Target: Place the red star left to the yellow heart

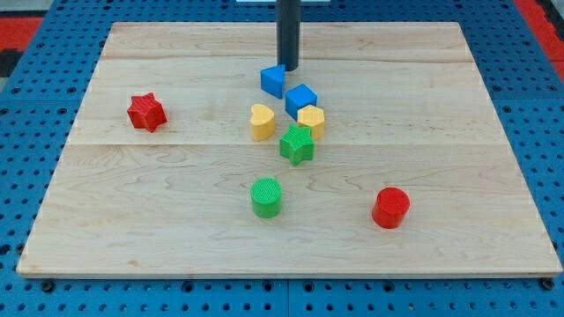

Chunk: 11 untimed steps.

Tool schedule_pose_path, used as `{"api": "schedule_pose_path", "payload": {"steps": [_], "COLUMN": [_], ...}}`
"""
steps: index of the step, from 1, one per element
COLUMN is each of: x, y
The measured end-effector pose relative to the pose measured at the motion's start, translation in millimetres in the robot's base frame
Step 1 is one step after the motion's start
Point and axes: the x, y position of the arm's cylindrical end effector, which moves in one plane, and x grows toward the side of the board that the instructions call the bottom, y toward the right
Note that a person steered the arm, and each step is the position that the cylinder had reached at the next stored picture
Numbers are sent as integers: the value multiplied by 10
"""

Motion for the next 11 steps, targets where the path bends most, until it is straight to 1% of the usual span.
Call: {"api": "schedule_pose_path", "payload": {"steps": [1,2,3,4,5,6,7,8,9,10,11], "x": [1,119,-46,-376,-345,191,715,987,1061,1134,1251], "y": [-29,-23,-100,-702,-1898,-2475,-2327,-2002,-1838,-1414,-1319]}}
